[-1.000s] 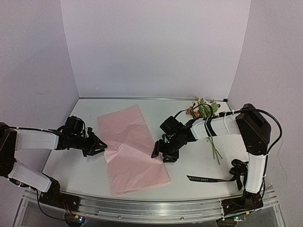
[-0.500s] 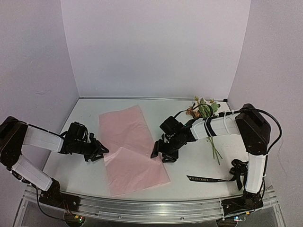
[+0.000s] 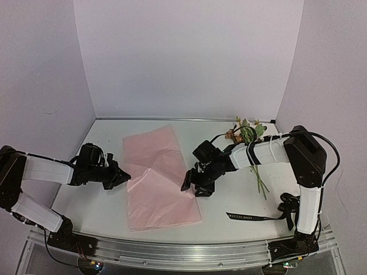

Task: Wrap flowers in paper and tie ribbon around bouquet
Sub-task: Pick up the folded wrapping paper from the center of the board, then unfold the folded wrapping paper at the center of the board, then adjust the flattened wrapping paper at the center of the board.

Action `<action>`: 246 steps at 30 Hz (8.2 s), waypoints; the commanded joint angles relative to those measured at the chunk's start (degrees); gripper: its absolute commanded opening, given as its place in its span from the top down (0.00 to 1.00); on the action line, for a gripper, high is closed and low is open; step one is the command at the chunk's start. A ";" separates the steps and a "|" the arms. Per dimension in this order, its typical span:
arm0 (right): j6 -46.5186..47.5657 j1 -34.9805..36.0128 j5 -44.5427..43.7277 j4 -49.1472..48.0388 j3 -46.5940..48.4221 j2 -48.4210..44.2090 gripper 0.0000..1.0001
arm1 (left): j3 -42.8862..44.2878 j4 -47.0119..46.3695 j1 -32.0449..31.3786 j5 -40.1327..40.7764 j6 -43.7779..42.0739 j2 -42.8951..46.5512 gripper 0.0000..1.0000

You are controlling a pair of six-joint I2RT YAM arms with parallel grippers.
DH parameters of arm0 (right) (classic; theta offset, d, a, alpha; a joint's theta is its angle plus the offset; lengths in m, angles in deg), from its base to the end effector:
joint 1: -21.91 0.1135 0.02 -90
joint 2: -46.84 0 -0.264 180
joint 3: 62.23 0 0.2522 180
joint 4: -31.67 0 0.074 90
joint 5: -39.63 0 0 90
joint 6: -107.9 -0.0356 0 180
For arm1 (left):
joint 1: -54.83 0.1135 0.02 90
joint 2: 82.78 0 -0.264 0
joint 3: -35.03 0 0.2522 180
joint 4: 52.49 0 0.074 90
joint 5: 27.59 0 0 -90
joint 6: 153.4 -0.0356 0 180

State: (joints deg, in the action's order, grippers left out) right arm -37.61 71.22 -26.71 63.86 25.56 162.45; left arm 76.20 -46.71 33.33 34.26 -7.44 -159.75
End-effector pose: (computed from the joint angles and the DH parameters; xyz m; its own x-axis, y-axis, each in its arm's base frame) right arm 0.2568 0.3205 0.1415 -1.0000 -0.0050 0.0034 -0.0019 0.7933 0.6088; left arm 0.2207 -0.1050 0.1532 -0.8855 -0.4365 -0.1593 -0.1470 0.5884 -0.7951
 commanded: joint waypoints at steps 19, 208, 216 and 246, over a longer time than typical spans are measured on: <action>-2.49 4.97 5.55 -1.43 18.00 7.31 0.17 | 41.75 26.29 -6.77 -2.45 -7.50 -6.71 1.00; 11.93 1.31 -17.38 6.35 -15.81 -19.04 0.02 | -6.66 49.58 4.35 32.47 32.79 31.87 0.23; 12.81 1.25 -18.62 5.39 -17.14 -19.31 0.02 | -7.62 45.57 4.34 36.36 27.96 35.59 0.87; 9.47 -10.07 -16.54 5.82 -17.93 -25.19 0.02 | 31.29 18.33 28.34 8.15 -30.85 -21.27 1.00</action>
State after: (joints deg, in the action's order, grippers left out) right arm -27.08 62.93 -43.81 69.47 5.49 138.89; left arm 102.95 -29.66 61.29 45.27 -33.51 -178.73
